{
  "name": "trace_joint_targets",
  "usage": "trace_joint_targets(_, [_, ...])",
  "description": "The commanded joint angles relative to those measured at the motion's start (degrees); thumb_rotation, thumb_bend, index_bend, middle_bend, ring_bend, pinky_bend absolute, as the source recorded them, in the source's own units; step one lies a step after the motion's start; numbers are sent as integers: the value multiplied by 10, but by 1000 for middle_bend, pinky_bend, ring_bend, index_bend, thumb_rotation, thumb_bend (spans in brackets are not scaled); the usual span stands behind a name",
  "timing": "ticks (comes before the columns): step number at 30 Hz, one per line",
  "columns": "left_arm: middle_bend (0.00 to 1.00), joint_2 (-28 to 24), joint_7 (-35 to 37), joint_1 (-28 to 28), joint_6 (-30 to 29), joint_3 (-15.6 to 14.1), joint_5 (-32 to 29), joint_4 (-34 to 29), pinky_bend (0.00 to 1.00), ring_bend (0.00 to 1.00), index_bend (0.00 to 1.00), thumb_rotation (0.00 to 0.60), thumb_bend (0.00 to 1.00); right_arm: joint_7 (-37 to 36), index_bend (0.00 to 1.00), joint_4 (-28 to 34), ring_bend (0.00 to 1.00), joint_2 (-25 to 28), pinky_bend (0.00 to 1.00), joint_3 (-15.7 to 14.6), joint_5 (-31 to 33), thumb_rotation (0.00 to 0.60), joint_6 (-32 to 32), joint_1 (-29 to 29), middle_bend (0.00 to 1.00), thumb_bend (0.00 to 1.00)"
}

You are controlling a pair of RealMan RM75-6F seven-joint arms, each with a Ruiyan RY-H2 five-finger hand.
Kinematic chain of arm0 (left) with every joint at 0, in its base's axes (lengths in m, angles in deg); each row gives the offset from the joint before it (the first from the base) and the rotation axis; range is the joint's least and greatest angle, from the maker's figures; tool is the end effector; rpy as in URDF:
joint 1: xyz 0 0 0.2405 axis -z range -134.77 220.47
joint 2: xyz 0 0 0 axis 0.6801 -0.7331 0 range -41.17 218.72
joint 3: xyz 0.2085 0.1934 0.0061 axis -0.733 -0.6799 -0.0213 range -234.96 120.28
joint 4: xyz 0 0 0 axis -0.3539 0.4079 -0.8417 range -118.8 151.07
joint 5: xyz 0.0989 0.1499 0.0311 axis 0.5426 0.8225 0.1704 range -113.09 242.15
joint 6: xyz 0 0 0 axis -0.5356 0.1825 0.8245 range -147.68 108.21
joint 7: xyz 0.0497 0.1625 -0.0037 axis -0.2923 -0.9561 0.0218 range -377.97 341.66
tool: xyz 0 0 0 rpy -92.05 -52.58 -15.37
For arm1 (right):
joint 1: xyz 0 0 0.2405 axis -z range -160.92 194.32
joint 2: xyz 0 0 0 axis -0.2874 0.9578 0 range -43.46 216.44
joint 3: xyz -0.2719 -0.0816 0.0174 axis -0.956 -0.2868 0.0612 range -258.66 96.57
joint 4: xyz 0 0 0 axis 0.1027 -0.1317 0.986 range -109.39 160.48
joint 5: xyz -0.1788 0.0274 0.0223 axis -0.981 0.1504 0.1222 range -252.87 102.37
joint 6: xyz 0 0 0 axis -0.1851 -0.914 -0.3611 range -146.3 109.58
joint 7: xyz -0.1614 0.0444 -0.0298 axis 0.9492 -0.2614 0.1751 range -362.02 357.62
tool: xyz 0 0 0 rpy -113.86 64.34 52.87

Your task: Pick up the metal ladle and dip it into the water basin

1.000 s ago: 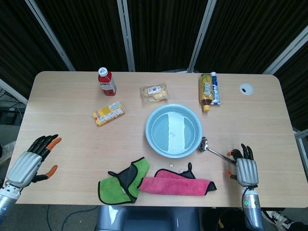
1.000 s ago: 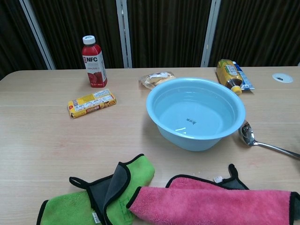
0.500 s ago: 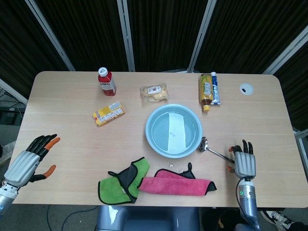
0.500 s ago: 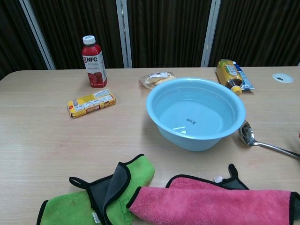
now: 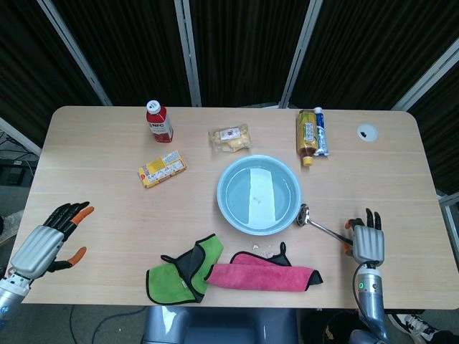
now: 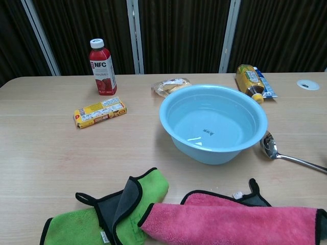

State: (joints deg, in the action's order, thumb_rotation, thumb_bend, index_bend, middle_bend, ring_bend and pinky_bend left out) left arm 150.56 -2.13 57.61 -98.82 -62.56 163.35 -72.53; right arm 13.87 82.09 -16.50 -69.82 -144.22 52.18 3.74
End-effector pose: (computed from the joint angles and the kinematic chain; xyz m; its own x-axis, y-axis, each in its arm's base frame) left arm -0.2927 0.2267 0.1634 0.3113 0.2360 0.9205 0.9200 -0.3174 -0.2298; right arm -0.3709 -0.2695 0.0043 0.4837 -0.1544 0.8615 -0.8349 0.2141 0.5071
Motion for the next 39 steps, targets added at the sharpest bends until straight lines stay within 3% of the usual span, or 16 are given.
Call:
trace_joint_targets(1, [0, 0, 1, 0, -1, 0, 0, 0, 0, 0, 0, 600, 405, -7, 429, -17, 0, -9, 0, -2, 3, 600, -9, -3, 368, 162])
trace_joint_targets(39, [0, -2, 6, 0, -6, -1, -4, 3, 0, 0, 0, 600, 435, 0, 510, -112, 35, -49, 1, -17, 3, 600, -44, -9, 432, 243])
